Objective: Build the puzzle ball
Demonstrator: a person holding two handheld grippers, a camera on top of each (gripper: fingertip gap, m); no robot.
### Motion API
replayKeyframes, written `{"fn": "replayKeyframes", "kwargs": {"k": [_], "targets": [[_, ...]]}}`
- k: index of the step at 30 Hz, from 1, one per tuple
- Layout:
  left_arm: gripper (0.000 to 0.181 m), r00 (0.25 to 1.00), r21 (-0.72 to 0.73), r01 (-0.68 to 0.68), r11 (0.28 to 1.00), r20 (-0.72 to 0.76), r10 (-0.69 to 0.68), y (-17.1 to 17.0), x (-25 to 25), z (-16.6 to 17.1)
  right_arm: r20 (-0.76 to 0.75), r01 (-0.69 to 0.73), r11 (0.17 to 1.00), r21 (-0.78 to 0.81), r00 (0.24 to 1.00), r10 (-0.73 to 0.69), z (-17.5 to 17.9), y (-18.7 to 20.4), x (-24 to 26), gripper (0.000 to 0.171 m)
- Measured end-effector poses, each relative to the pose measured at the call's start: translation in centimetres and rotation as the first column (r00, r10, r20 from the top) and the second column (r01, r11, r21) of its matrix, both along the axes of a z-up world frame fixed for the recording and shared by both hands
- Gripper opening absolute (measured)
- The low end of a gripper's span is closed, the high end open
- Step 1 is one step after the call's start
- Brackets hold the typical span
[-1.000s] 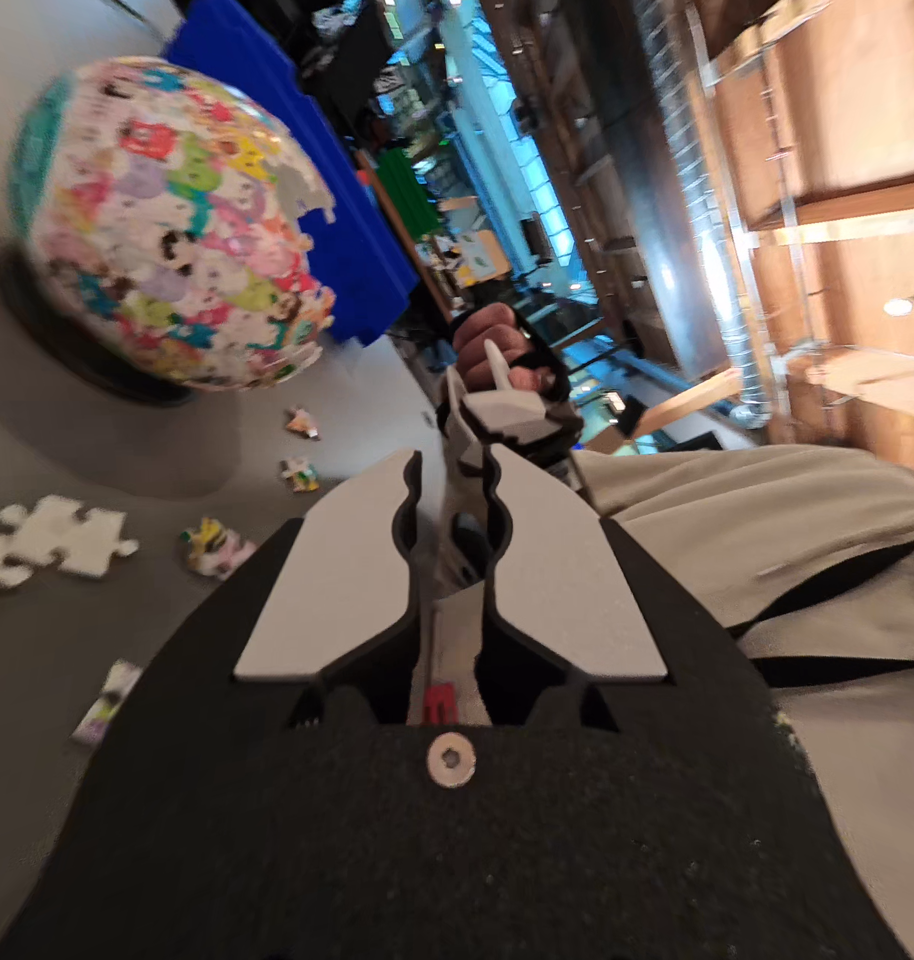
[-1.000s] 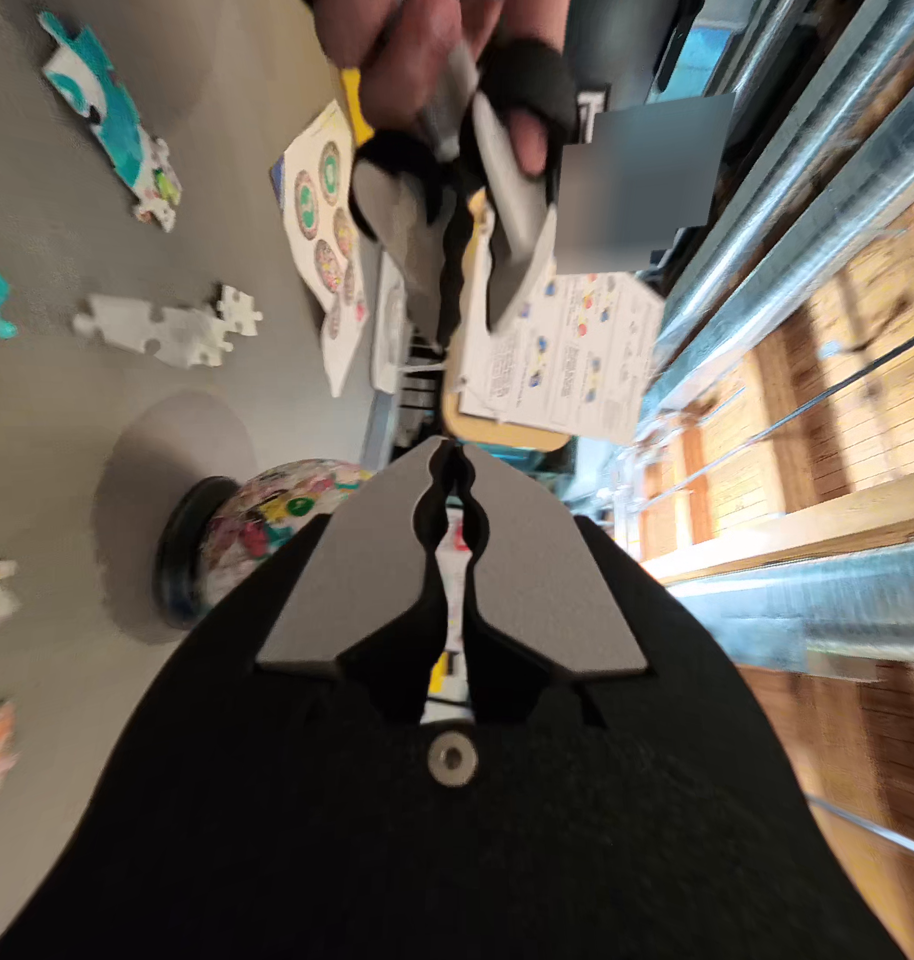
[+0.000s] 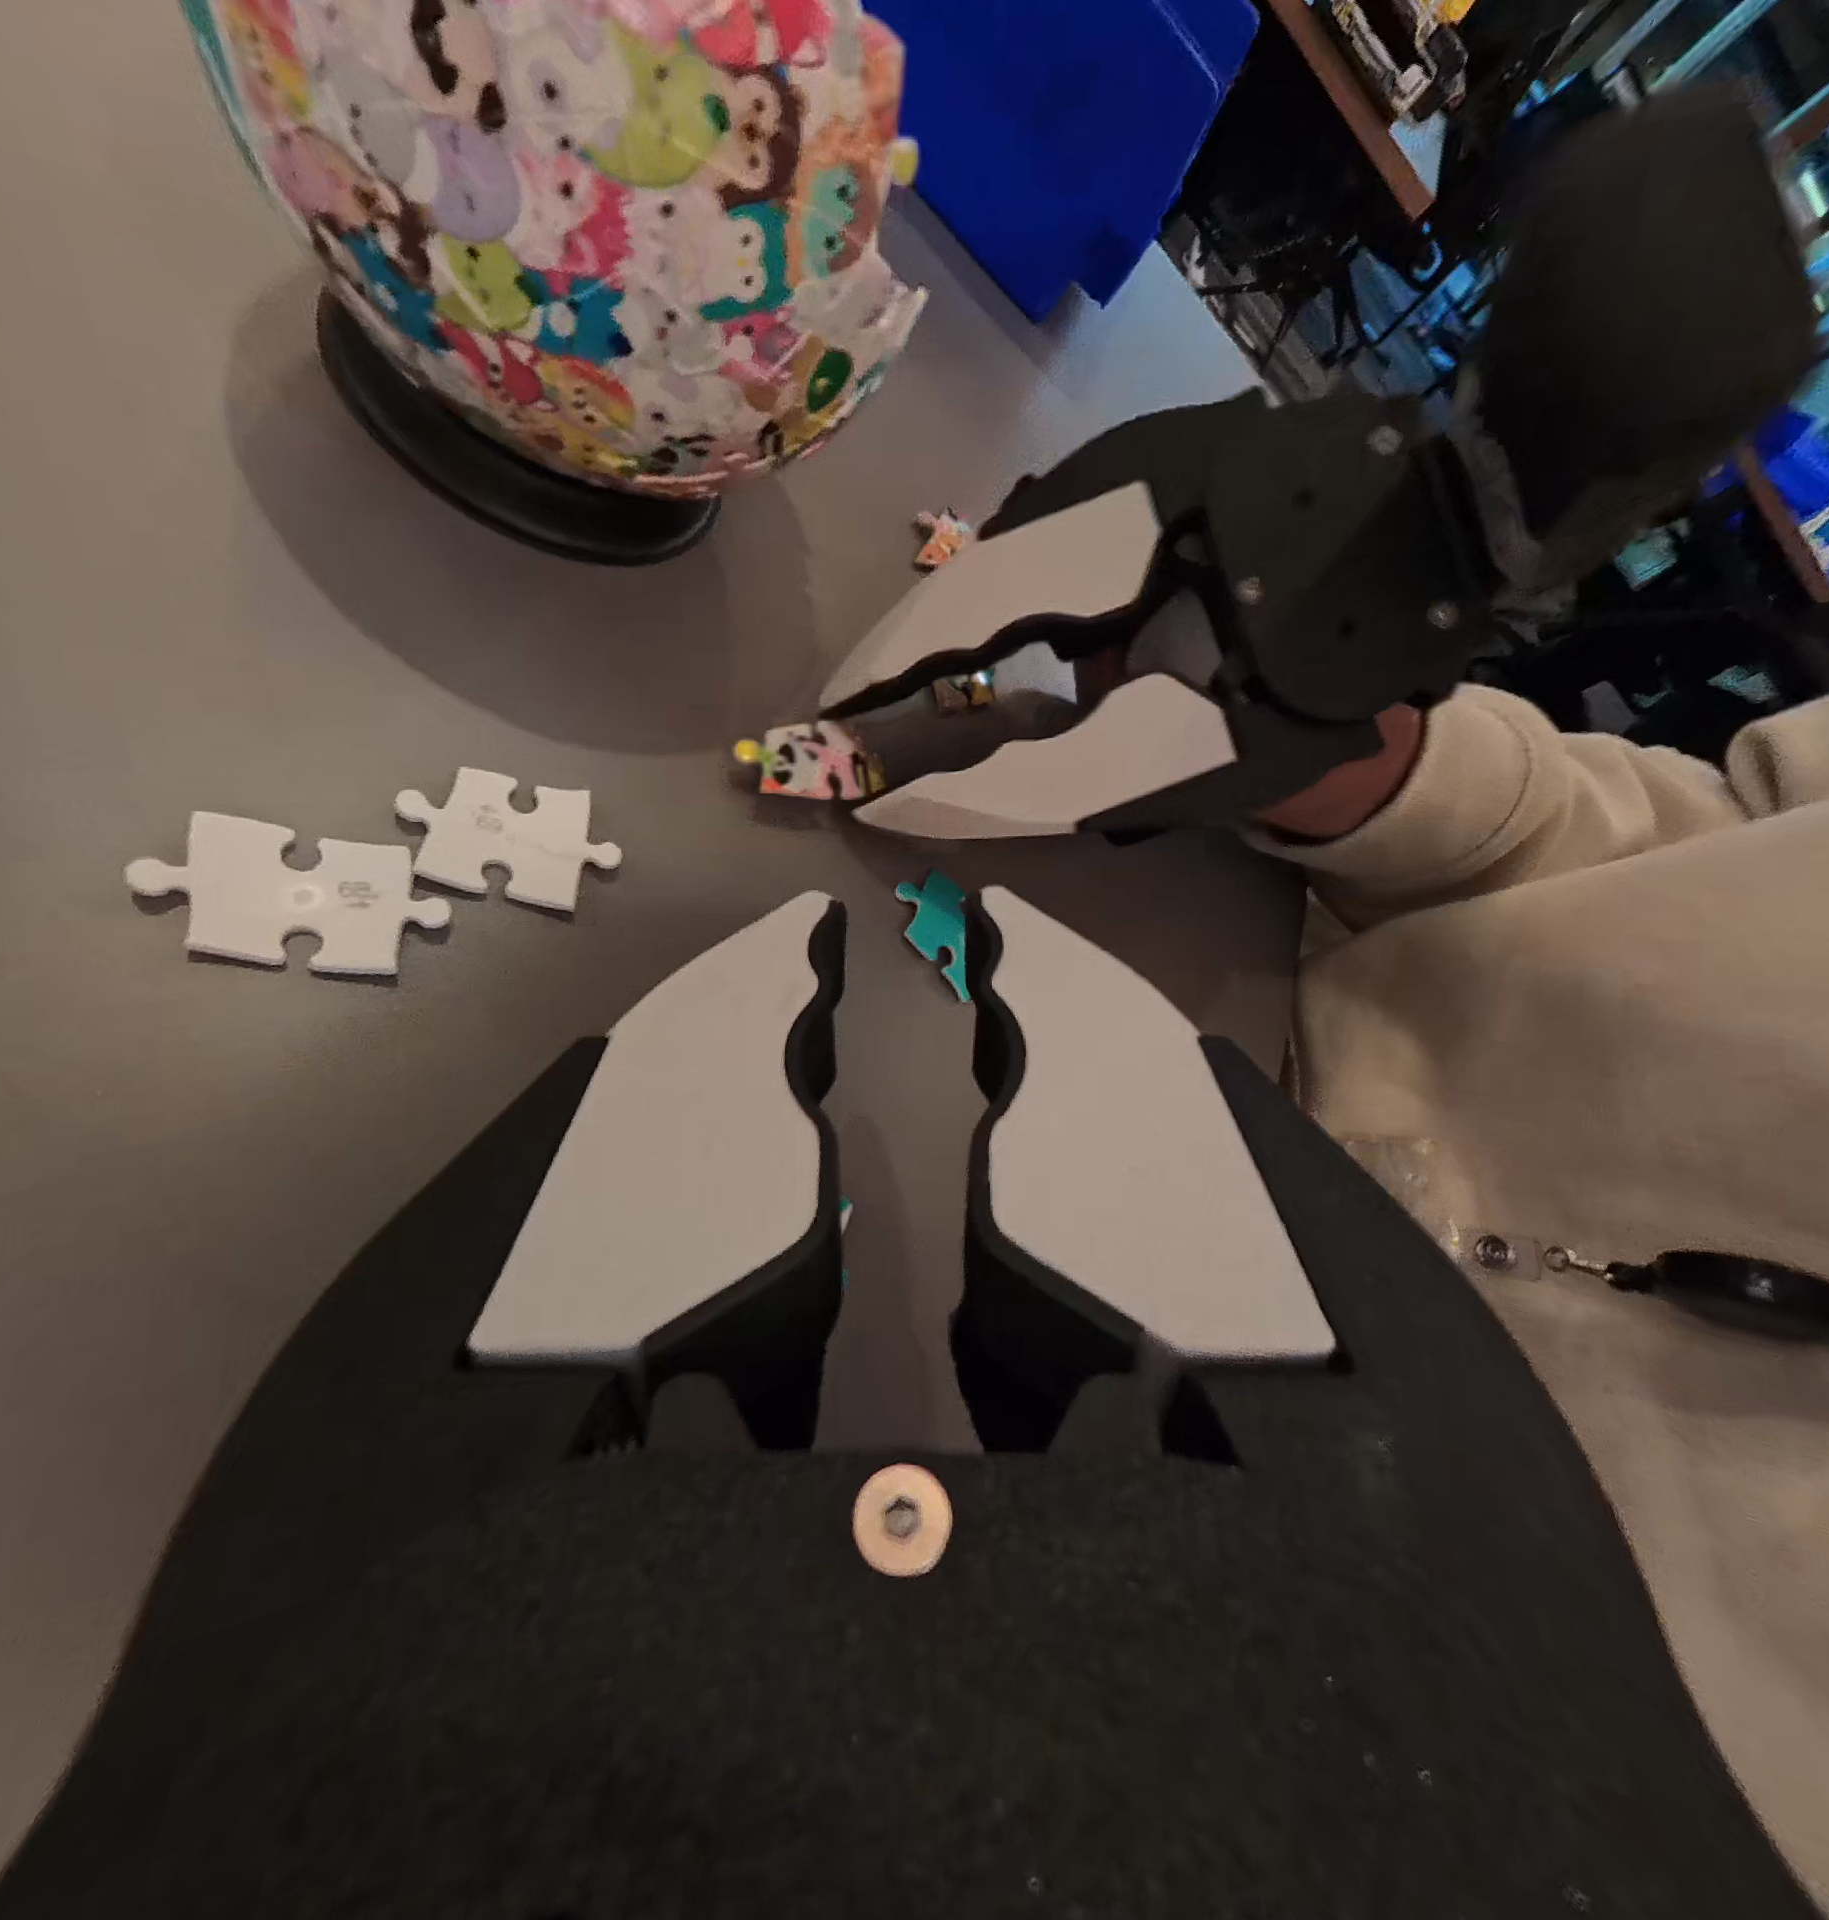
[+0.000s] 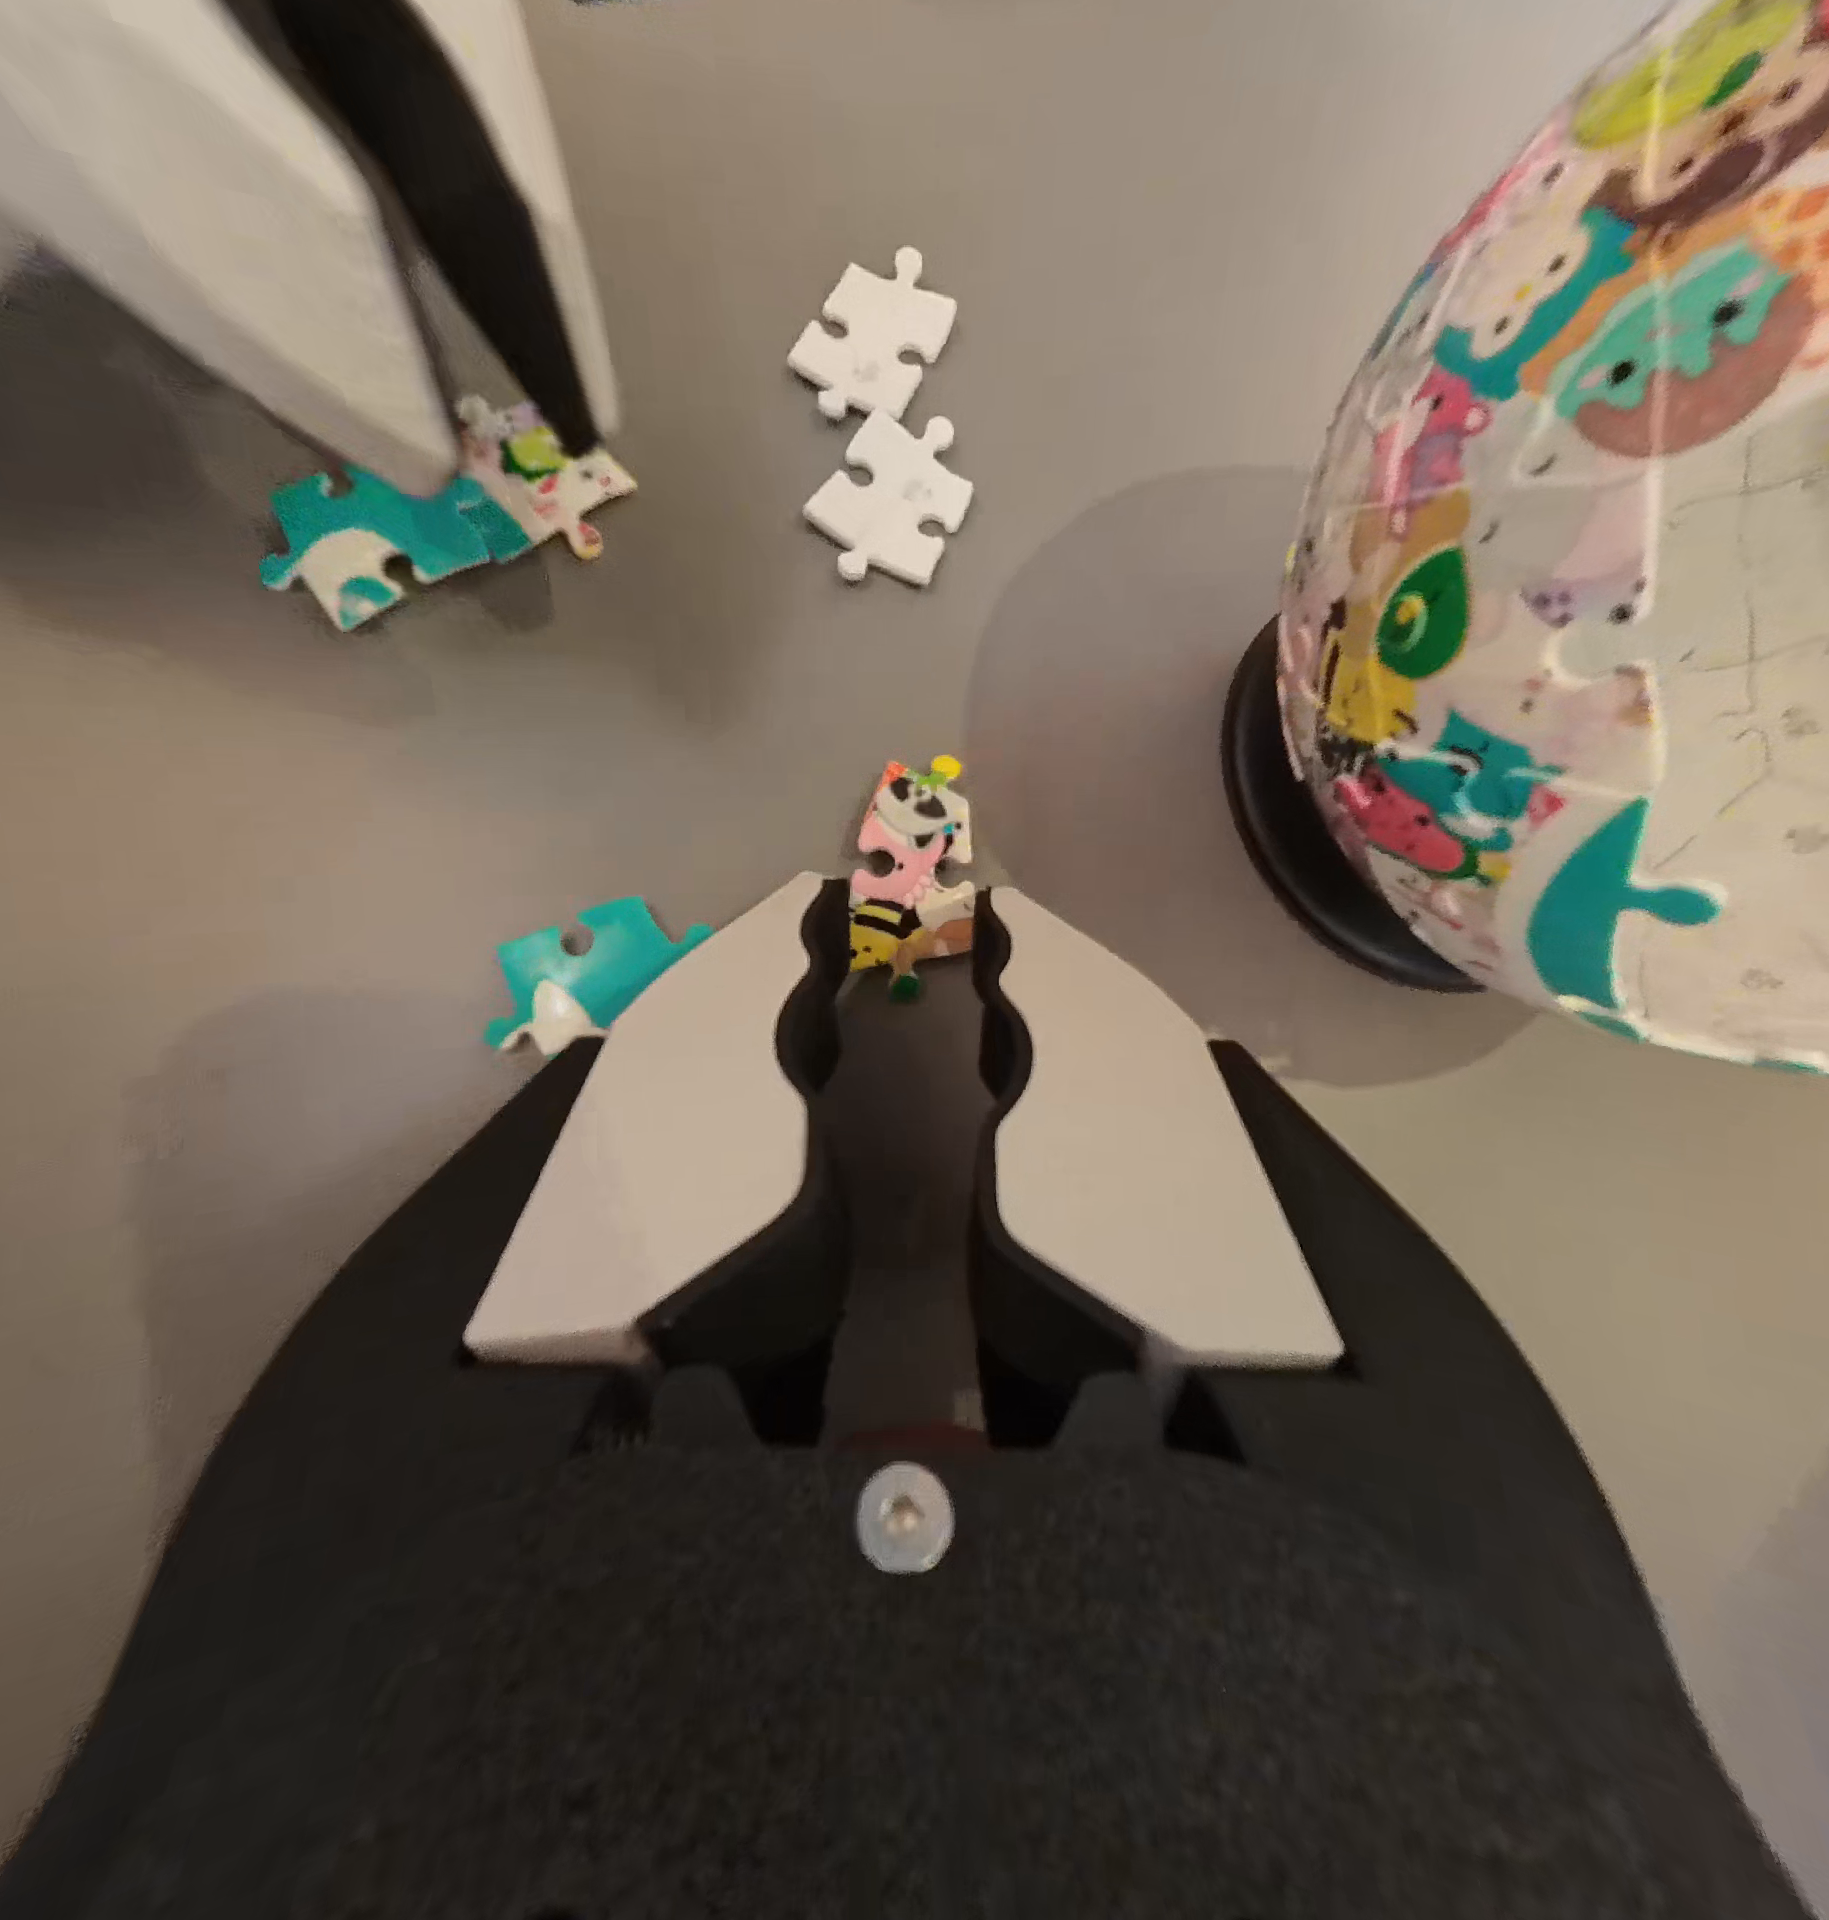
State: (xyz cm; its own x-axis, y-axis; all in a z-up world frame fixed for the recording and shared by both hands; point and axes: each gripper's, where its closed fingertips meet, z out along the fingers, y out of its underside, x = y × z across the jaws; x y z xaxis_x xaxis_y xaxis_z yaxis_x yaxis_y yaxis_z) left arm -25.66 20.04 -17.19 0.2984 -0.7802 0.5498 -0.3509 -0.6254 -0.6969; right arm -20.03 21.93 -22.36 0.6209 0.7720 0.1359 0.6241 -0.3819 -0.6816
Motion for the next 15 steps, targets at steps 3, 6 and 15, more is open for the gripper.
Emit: {"fn": "replayKeyframes", "kwargs": {"k": [3,6,15], "targets": [[0.031,0.999,-0.174,0.002,0.985,0.036,0.004,0.3,0.6,-0.6,-0.06,-0.086,0.99,0.111,0.994,0.093,2.6,-0.6,-1.0,0.023],[0.032,0.962,-0.351,0.095,0.932,0.274,0.005,-0.3,1.8,2.1,-0.105,-0.161,0.963,0.215,0.977,0.187,5.8,-1.6,-2.1,0.023],[0.002,0.904,-0.394,0.202,0.897,0.428,-0.015,-1.3,2.6,4.6,-0.183,-0.237,0.935,0.262,0.94,0.29,8.6,-2.9,-3.2,0.023]]}}
